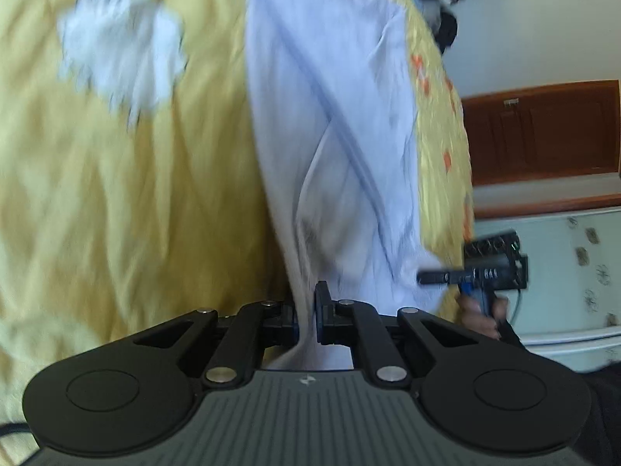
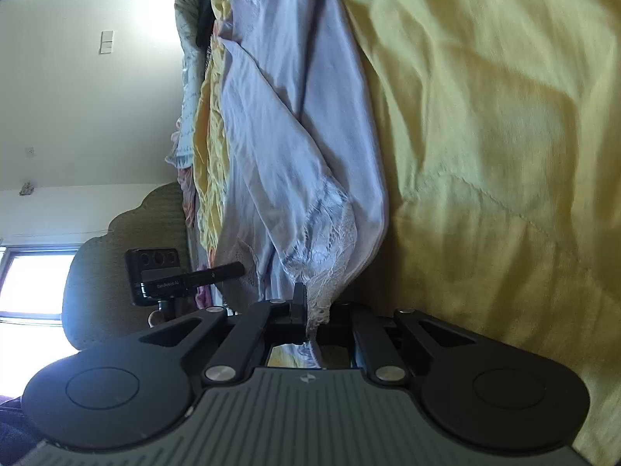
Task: Fold small clothes
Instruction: 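Lift the held edge with both grippers and fold it over the body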
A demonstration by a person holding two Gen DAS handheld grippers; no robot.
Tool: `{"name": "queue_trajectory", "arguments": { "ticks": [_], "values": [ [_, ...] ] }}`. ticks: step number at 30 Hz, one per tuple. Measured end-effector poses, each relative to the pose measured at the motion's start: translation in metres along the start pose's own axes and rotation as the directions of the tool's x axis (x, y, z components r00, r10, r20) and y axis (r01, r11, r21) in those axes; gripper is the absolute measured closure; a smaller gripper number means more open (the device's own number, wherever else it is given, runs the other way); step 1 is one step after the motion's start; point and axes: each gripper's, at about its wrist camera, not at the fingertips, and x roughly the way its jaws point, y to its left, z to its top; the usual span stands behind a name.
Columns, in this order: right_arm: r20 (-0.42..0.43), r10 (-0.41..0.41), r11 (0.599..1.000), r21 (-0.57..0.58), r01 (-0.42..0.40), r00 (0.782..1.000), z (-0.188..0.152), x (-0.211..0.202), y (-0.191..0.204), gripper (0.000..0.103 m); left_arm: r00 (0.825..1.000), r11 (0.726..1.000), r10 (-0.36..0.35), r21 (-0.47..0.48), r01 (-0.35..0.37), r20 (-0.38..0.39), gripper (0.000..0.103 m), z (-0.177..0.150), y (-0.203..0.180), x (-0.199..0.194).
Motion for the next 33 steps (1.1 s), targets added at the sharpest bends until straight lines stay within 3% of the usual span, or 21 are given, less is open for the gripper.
{"name": "queue_trajectory", "arguments": {
  "ticks": [2,3,5,9,10,11,13,19,27,31,33],
  "values": [
    [0.002,0.033,0.999,0.019,-0.033,0.999,0.000,0.000,-0.005,0.086,1.000,1.000,-0.018,-0.022,0.018,-0.003,0.095,0.000,0.006,-0.001],
    [0.008,0.030,0.999,0.016,-0.030,1.000,0.000,-0.001,-0.006,0.075,1.000,0.999,-0.026,-0.033,0.026,-0.002,0.095,0.001,0.008,0.000],
    [0.011,0.066,0.997,0.028,-0.066,0.998,0.001,-0.001,-0.009,0.073,0.999,0.999,-0.031,-0.037,0.031,0.006,0.095,0.000,0.009,0.000],
    [-0.010,0.094,0.994,0.049,-0.094,0.996,0.007,0.002,-0.013,0.075,0.997,0.994,-0.069,-0.084,0.071,0.035,0.095,-0.004,0.016,-0.002],
    [-0.016,0.096,0.994,0.049,-0.095,0.995,0.007,0.003,-0.013,0.082,0.997,0.994,-0.070,-0.087,0.073,0.038,0.095,-0.006,0.016,-0.003],
    [-0.020,0.090,0.995,0.051,-0.088,0.996,0.007,0.004,-0.014,0.095,0.997,0.994,-0.066,-0.080,0.070,0.044,0.097,-0.007,0.014,-0.004],
    [-0.023,0.075,0.997,0.019,-0.074,0.997,0.003,0.003,-0.012,0.095,0.998,0.998,-0.021,-0.051,0.024,0.062,0.101,-0.010,0.008,-0.007],
    [0.037,0.067,0.998,0.002,-0.068,0.997,-0.003,-0.002,-0.006,0.095,0.994,0.999,0.017,-0.031,-0.014,0.107,0.101,-0.015,-0.008,-0.014],
    [0.045,0.167,0.984,-0.067,-0.164,0.985,0.014,-0.010,0.027,0.095,0.981,0.992,-0.091,0.099,0.075,0.169,0.101,-0.003,-0.051,-0.043],
    [0.083,0.241,0.966,-0.123,-0.230,0.967,0.043,-0.025,0.054,0.095,0.960,0.979,-0.168,0.153,0.135,0.225,0.101,0.024,-0.072,-0.064],
    [0.123,0.269,0.956,-0.155,-0.250,0.955,0.065,-0.033,0.067,0.095,0.941,0.976,-0.190,0.154,0.151,0.281,0.101,0.043,-0.075,-0.071]
  ]
}}
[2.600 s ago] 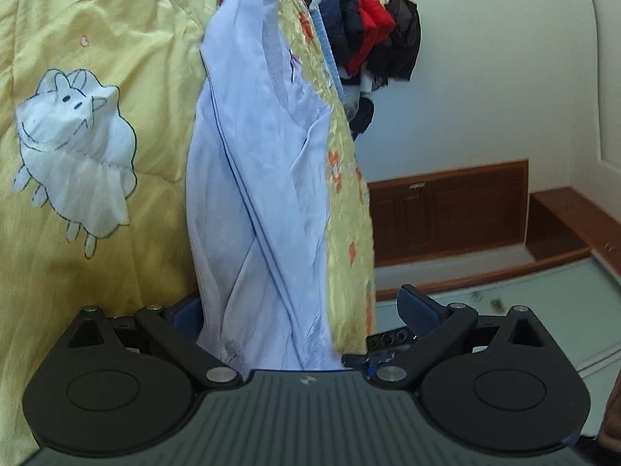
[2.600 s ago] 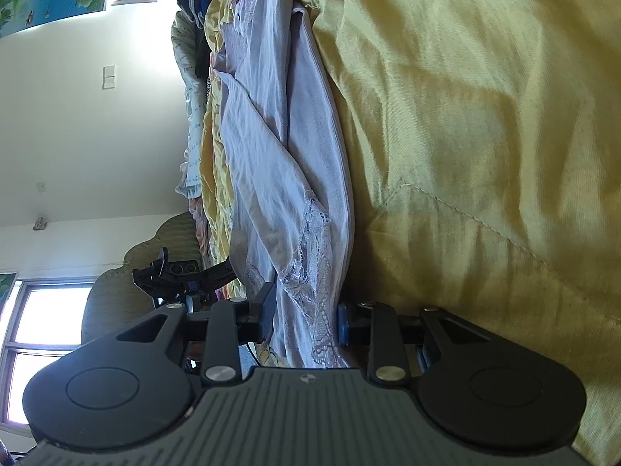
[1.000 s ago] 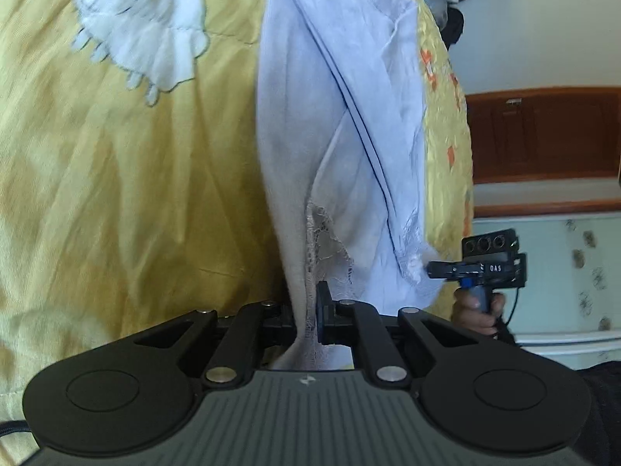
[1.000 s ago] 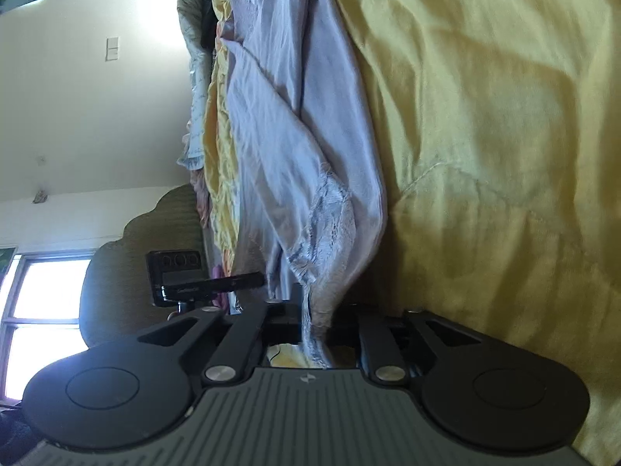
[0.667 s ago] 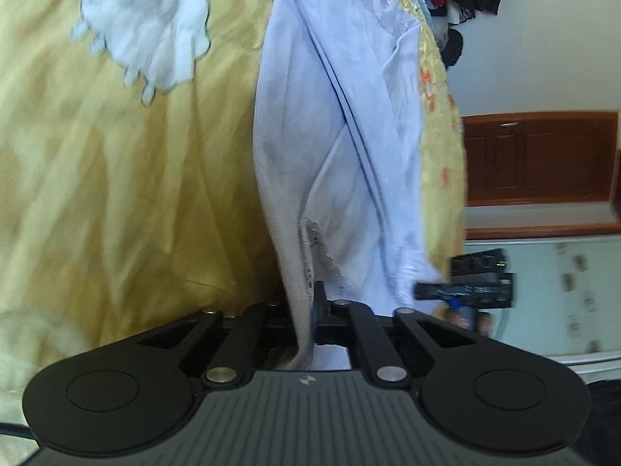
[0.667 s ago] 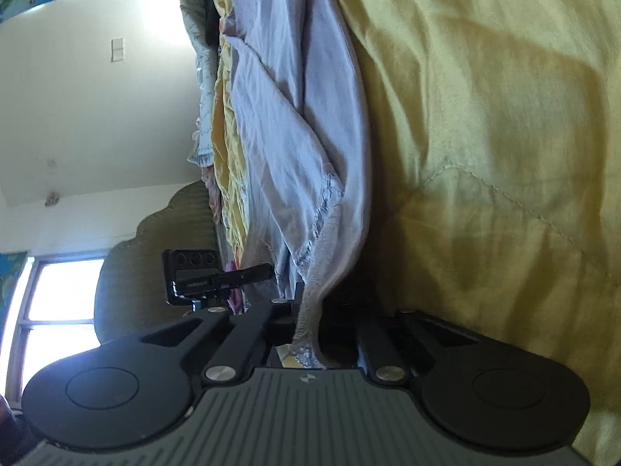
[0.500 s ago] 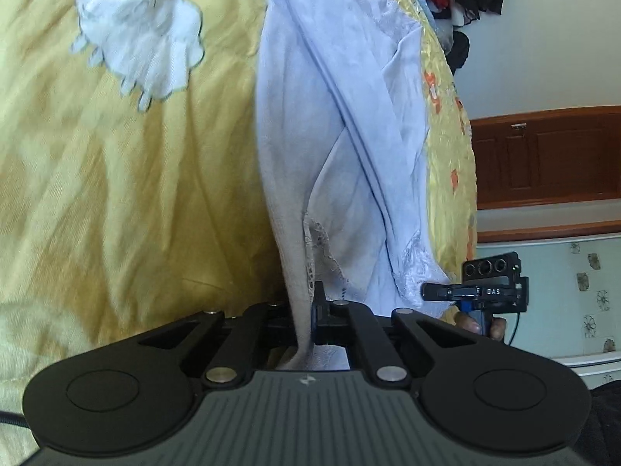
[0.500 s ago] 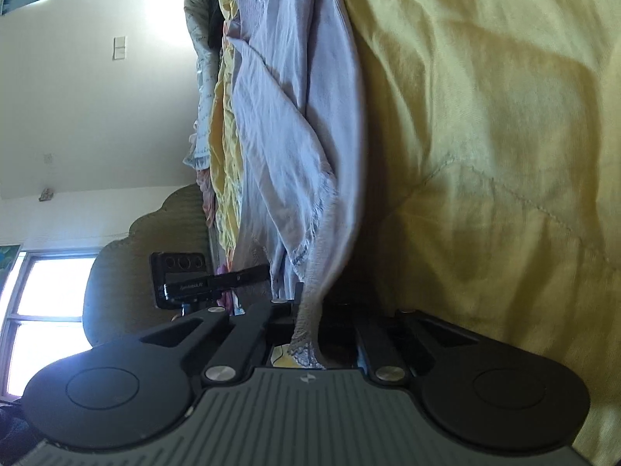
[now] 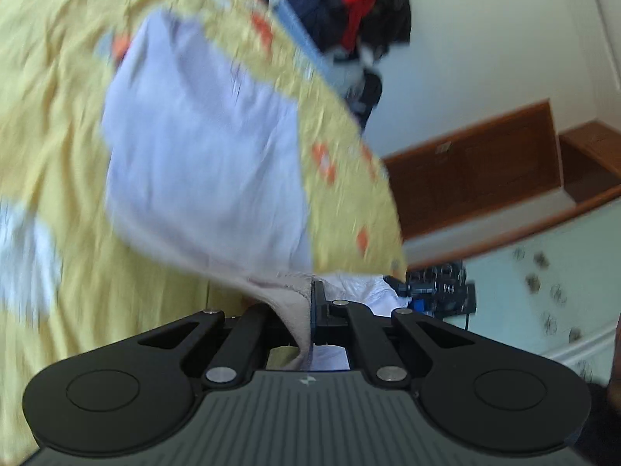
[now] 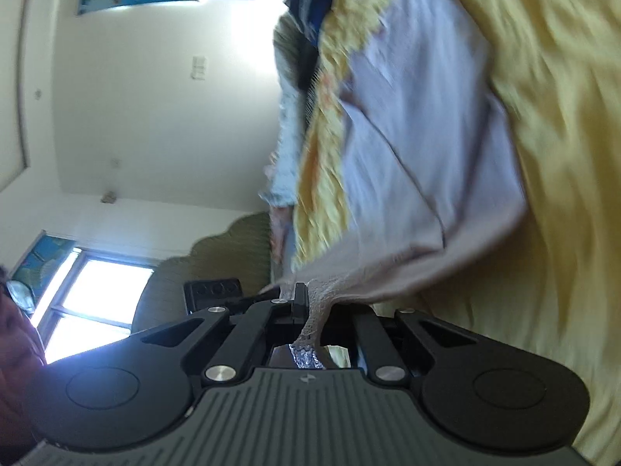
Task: Fold small clothes
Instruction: 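Lift the held edge with both grippers and fold it over the body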
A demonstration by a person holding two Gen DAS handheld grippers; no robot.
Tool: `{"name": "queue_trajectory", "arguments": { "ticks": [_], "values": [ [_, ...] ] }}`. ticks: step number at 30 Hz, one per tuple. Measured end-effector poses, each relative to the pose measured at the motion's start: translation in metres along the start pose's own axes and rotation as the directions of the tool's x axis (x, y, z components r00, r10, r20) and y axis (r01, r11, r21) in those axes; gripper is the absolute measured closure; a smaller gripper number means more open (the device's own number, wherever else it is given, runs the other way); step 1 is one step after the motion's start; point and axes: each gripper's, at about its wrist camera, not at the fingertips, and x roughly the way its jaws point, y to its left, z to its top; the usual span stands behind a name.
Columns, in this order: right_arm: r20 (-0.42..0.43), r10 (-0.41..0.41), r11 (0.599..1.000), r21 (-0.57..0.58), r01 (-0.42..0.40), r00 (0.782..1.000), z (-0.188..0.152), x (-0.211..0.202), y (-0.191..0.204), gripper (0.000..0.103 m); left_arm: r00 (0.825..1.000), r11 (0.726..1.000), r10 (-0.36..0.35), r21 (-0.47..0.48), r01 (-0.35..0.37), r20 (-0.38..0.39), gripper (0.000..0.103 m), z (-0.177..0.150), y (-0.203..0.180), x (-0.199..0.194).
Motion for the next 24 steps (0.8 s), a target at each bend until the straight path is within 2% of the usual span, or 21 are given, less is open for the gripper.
{"name": "queue_trajectory", "arguments": {
  "ticks": [5,8,10,12,13,15,17,18,19,20,22,24],
  "values": [
    [0.144,0.019,1.000,-0.024,-0.015,0.989,0.085,0.010,0.004,0.095,0.987,1.000,-0.018,-0.015,0.020,0.160,0.101,0.072,0.014,0.013],
    [0.232,-0.040,0.998,0.066,0.026,0.972,0.144,0.026,-0.016,0.095,0.977,0.998,0.042,-0.047,-0.033,0.211,0.101,0.131,0.035,0.046],
    [0.266,-0.131,0.974,0.213,0.075,0.955,0.183,0.042,-0.048,0.090,0.981,0.983,0.097,-0.173,-0.068,0.168,0.101,0.165,0.068,0.079],
    [0.266,-0.193,0.943,0.317,0.103,0.945,0.206,0.058,-0.074,0.083,0.975,0.946,0.191,-0.286,-0.152,0.115,0.101,0.185,0.094,0.098],
    [0.270,-0.221,0.928,0.353,0.117,0.937,0.211,0.062,-0.082,0.078,0.976,0.928,0.198,-0.337,-0.158,0.087,0.101,0.190,0.104,0.103],
    [0.286,-0.197,0.923,0.378,0.079,0.938,0.214,0.064,-0.086,0.062,0.987,0.912,0.155,-0.391,-0.125,0.047,0.095,0.198,0.111,0.105],
    [0.327,-0.138,0.932,0.361,0.011,0.935,0.214,0.061,-0.083,0.055,0.990,0.917,0.130,-0.385,-0.098,0.058,0.090,0.205,0.105,0.098],
    [0.345,-0.118,0.937,0.348,-0.010,0.931,0.215,0.057,-0.080,0.053,0.990,0.922,0.121,-0.377,-0.086,0.068,0.084,0.208,0.102,0.095],
    [0.363,-0.098,0.941,0.337,-0.032,0.927,0.217,0.053,-0.080,0.053,0.991,0.921,0.114,-0.382,-0.077,0.075,0.071,0.211,0.100,0.092],
    [0.379,-0.084,0.941,0.336,-0.053,0.921,0.220,0.050,-0.080,0.050,0.991,0.917,0.106,-0.393,-0.067,0.078,0.062,0.214,0.098,0.089],
    [0.404,-0.091,0.932,0.357,-0.065,0.910,0.226,0.044,-0.082,0.047,0.989,0.916,0.071,-0.401,-0.014,0.128,0.021,0.218,0.093,0.084],
    [0.425,-0.104,0.927,0.369,-0.067,0.899,0.232,0.042,-0.083,0.046,0.986,0.906,0.056,-0.422,0.014,0.154,0.003,0.217,0.093,0.086]
  ]
}}
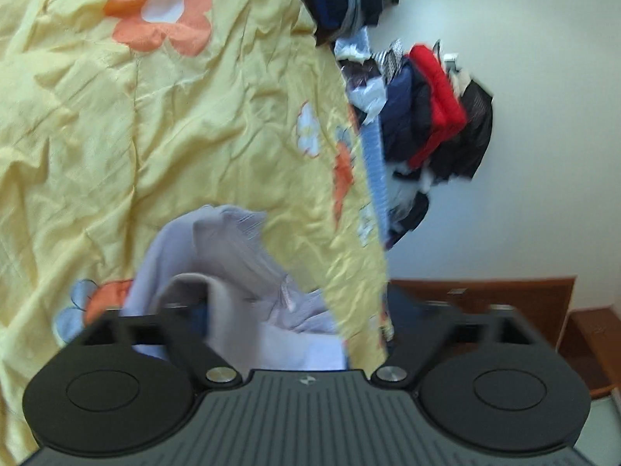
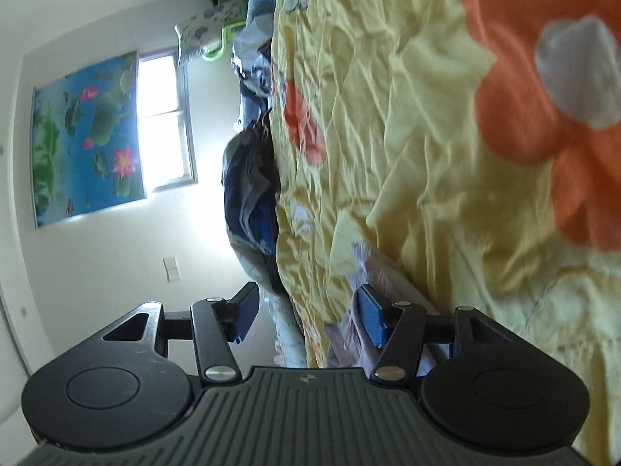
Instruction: Fold small clothes
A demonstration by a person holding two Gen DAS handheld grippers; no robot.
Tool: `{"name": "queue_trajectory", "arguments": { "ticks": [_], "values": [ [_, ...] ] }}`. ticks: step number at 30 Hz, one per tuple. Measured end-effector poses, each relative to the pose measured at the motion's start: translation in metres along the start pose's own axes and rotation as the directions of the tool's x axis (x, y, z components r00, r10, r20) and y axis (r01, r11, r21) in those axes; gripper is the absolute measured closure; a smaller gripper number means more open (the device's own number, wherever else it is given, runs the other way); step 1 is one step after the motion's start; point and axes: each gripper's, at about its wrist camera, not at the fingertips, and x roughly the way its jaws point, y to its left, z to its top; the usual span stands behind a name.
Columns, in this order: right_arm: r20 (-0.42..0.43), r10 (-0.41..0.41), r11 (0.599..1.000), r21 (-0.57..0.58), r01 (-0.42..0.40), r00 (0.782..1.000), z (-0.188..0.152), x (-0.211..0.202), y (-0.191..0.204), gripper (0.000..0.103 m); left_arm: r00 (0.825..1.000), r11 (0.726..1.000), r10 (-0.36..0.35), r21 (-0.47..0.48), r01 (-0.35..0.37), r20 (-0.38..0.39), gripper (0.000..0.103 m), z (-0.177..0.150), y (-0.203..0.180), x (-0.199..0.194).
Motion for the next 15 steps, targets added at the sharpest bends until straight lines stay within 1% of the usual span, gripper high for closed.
{"name": "queue_trajectory", "arguments": {
  "ticks": [1,3,5,7,8,10,12,15],
  "values": [
    [0.005,-0.019,1.000,-0.014,0.019,1.000,0.003,0.001,0.001,0.046,1.000,1.000,0.011,0.001,-0.011,-0.008,0.003,-0.001,-0.001,0.000],
    [0.003,-0.055,0.995,-0.080,0.055,0.998,0.000,-0.001,0.009,0.046,1.000,0.998,0.003,0.057,-0.003,0.005,0.003,-0.004,-0.007,-0.005],
    [-0.010,-0.060,0.990,-0.125,0.058,0.998,-0.004,-0.002,0.013,0.046,1.000,0.995,0.002,0.102,-0.005,0.027,0.003,-0.007,-0.012,-0.013],
    [-0.007,-0.051,0.988,-0.148,0.049,0.999,-0.009,-0.014,0.016,0.046,0.997,0.992,-0.007,0.129,-0.002,0.071,0.003,-0.008,-0.014,-0.025],
    [-0.006,-0.039,0.987,-0.158,0.038,0.999,-0.011,-0.017,0.019,0.044,0.996,0.990,0.005,0.140,-0.018,0.093,0.003,-0.010,-0.014,-0.032],
    [-0.007,-0.035,0.985,-0.171,0.033,0.999,-0.014,-0.023,0.024,0.044,0.992,0.980,0.049,0.186,-0.070,0.116,0.003,-0.012,-0.014,-0.038],
    [-0.013,-0.027,0.980,-0.195,0.024,1.000,-0.020,-0.029,0.029,0.043,0.990,0.974,0.091,0.199,-0.111,0.103,0.003,-0.016,-0.009,-0.038],
    [-0.033,-0.033,0.979,-0.202,0.026,0.999,-0.031,-0.035,0.029,0.041,0.990,0.964,0.129,0.225,-0.140,0.062,0.003,-0.027,0.001,-0.036]
  ]
}}
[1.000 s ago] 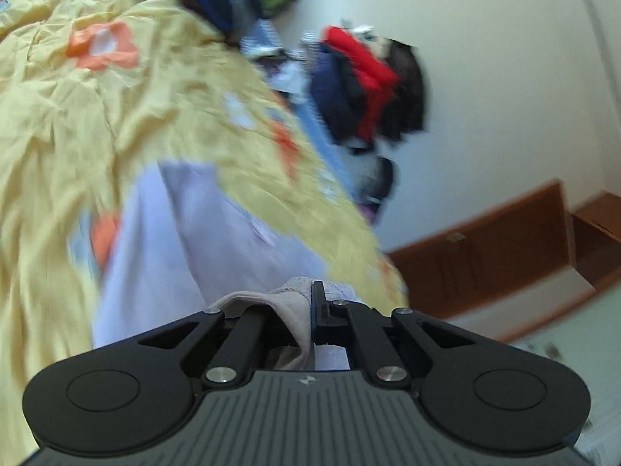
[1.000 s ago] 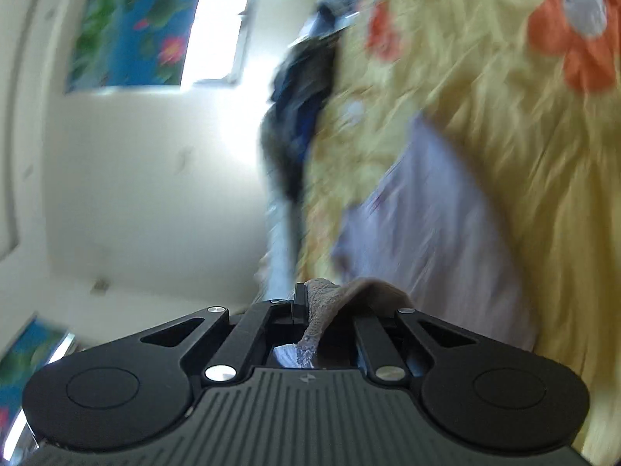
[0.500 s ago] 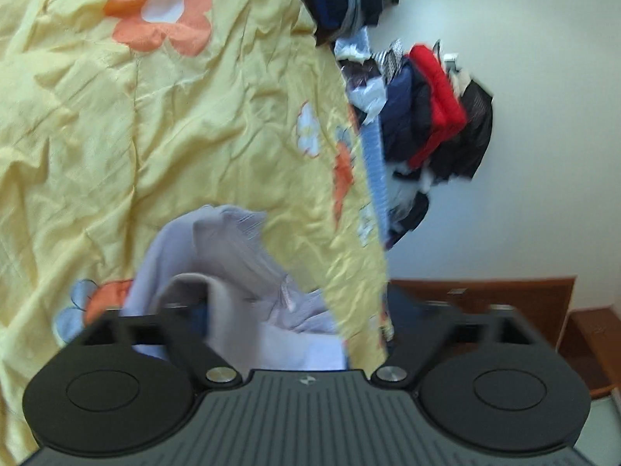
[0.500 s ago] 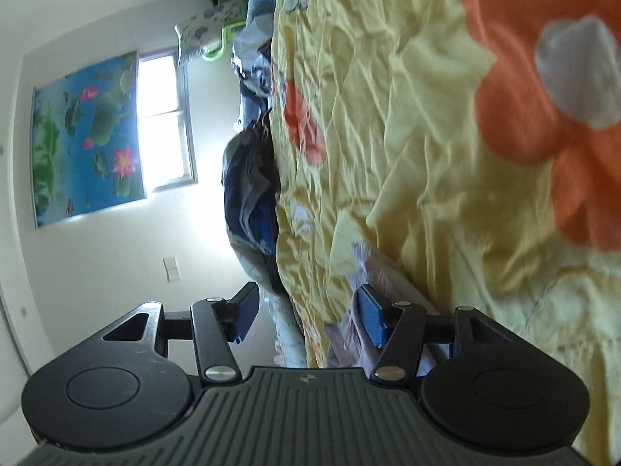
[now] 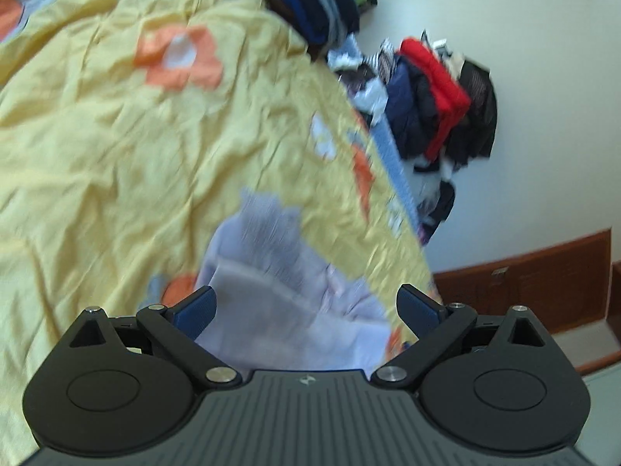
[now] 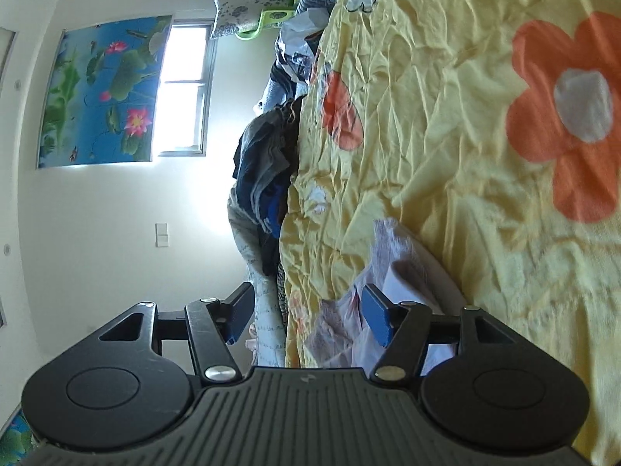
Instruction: Fold small clothes
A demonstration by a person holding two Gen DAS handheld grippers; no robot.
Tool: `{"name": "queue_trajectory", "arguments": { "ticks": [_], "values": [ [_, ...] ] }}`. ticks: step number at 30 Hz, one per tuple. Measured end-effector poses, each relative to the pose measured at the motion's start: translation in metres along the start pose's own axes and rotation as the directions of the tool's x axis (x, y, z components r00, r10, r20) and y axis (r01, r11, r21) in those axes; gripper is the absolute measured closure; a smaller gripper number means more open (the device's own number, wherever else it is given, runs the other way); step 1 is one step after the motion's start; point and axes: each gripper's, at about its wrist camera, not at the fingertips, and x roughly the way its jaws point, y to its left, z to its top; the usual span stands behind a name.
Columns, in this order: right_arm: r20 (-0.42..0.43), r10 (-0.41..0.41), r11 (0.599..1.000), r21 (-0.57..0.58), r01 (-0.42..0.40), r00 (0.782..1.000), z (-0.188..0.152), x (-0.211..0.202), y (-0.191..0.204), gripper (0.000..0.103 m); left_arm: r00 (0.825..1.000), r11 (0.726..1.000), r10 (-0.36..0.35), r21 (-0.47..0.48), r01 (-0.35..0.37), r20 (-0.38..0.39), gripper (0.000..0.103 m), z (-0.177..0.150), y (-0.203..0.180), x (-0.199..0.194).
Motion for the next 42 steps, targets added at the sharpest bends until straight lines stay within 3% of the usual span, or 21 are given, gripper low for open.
{"name": "queue_trajectory", "arguments": {
  "ticks": [6,12,19,28,32,33,35,37,39,42],
  "values": [
    [-0.085,-0.094,0.995,0.016,0.095,0.992,-0.023,-0.004,-0.007,0.041,0.999,0.999,0.029,0.031,-0.028,-0.046,0.003,-0.022,0.004,0.018],
    [-0.076,-0.249,0.968,0.018,0.251,0.965,-0.026,0.011,-0.016,0.042,0.998,0.997,0.069,0.034,-0.069,-0.008,0.003,-0.025,0.002,0.020],
    [-0.053,-0.243,0.966,0.074,0.247,0.968,-0.017,0.019,-0.021,0.041,0.995,0.994,0.103,0.031,-0.103,0.011,0.003,-0.024,0.006,0.006],
    [-0.057,-0.252,0.965,0.065,0.256,0.966,-0.016,0.021,-0.023,0.039,0.989,0.989,0.145,0.036,-0.146,0.023,0.003,-0.026,0.013,0.007],
    [-0.056,-0.256,0.965,0.052,0.259,0.965,-0.017,0.018,-0.024,0.043,0.986,0.984,0.161,0.065,-0.164,0.052,0.004,-0.027,0.006,0.010],
    [-0.054,-0.262,0.963,0.045,0.264,0.964,-0.017,0.018,-0.024,0.049,0.985,0.983,0.162,0.079,-0.167,0.060,0.007,-0.028,0.003,0.010],
    [-0.043,-0.265,0.963,0.035,0.267,0.963,-0.018,0.016,-0.024,0.061,0.979,0.974,0.192,0.111,-0.199,0.065,0.030,-0.028,-0.002,0.013],
    [-0.023,-0.267,0.964,0.009,0.267,0.964,-0.020,0.015,-0.023,0.068,0.963,0.954,0.265,0.127,-0.270,0.055,0.062,-0.027,-0.004,0.017],
    [-0.011,-0.268,0.963,-0.002,0.268,0.963,-0.021,0.014,-0.022,0.072,0.954,0.946,0.295,0.124,-0.300,0.052,0.067,-0.027,-0.002,0.018],
    [-0.017,-0.265,0.964,-0.003,0.265,0.964,-0.022,0.015,-0.023,0.073,0.957,0.950,0.286,0.112,-0.290,0.049,0.067,-0.026,0.002,0.016]
  ]
}}
